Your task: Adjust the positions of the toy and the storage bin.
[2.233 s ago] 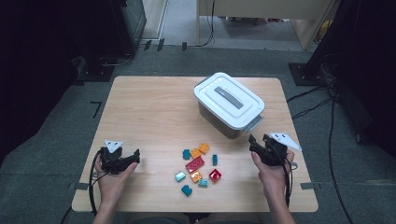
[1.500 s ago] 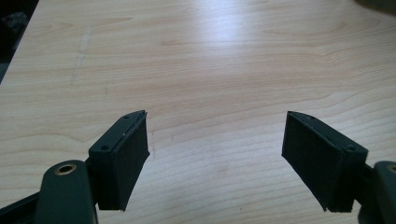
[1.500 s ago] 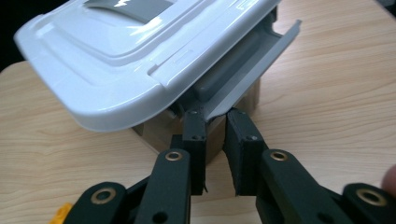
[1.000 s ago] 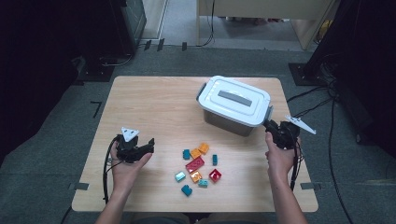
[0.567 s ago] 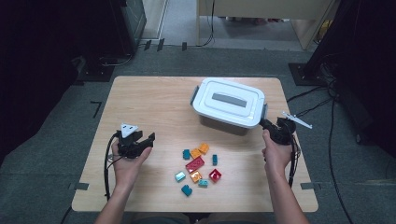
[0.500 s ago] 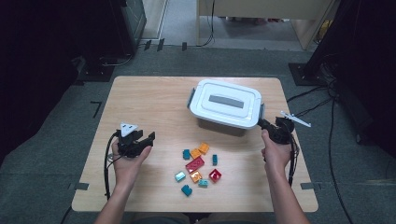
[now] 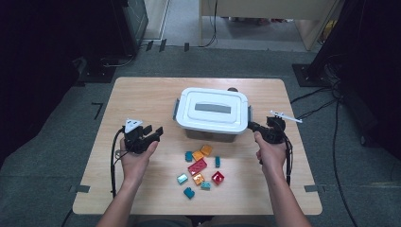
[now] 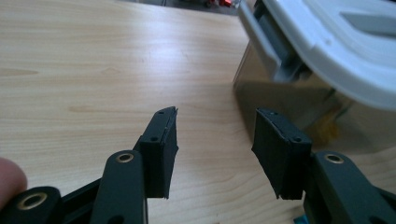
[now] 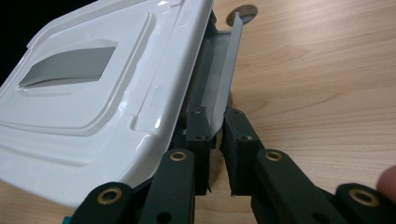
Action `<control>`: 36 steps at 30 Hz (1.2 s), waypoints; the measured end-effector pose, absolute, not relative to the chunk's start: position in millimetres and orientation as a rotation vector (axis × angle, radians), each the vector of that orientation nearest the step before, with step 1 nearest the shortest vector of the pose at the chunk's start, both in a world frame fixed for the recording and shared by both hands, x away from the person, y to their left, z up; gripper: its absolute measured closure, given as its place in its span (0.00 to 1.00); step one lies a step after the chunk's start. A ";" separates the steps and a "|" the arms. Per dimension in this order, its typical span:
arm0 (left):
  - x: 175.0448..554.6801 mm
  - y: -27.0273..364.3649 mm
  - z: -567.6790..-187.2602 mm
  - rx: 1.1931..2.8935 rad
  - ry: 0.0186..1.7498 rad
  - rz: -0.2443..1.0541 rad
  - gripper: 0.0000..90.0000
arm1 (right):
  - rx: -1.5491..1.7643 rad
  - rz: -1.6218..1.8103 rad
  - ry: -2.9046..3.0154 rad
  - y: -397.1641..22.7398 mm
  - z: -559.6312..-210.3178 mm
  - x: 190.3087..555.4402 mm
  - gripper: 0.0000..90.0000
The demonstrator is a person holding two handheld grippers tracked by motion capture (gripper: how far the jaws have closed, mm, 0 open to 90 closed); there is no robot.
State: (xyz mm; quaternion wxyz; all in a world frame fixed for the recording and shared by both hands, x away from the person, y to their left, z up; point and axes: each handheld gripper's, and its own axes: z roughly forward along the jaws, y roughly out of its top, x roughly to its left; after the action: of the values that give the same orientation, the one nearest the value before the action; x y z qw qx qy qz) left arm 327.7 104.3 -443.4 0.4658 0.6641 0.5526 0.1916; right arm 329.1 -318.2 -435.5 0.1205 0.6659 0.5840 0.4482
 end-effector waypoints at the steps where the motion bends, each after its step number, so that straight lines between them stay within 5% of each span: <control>1: 327.9 104.1 -441.9 1.623 1.349 0.469 0.56 | 1.938 1.313 1.718 -316.6 -435.5 329.2 0.92; 12: 329.7 100.7 -438.2 1.608 1.343 0.449 0.59 | 1.899 1.353 1.808 -295.6 -435.6 326.2 0.92; 25: 330.7 116.0 -436.6 1.596 1.402 0.376 0.89 | 1.895 1.413 1.868 -277.6 -436.7 319.7 0.91; 36: 318.5 138.3 -435.3 1.579 1.429 0.321 0.92 | 1.901 1.449 1.892 -263.5 -438.1 311.3 0.91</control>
State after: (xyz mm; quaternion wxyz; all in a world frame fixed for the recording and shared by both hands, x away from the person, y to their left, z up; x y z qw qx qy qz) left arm 318.5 138.3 -435.3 0.4741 0.6457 0.5841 0.1312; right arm 311.3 -263.5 -438.1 0.0465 0.6228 0.6199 0.4749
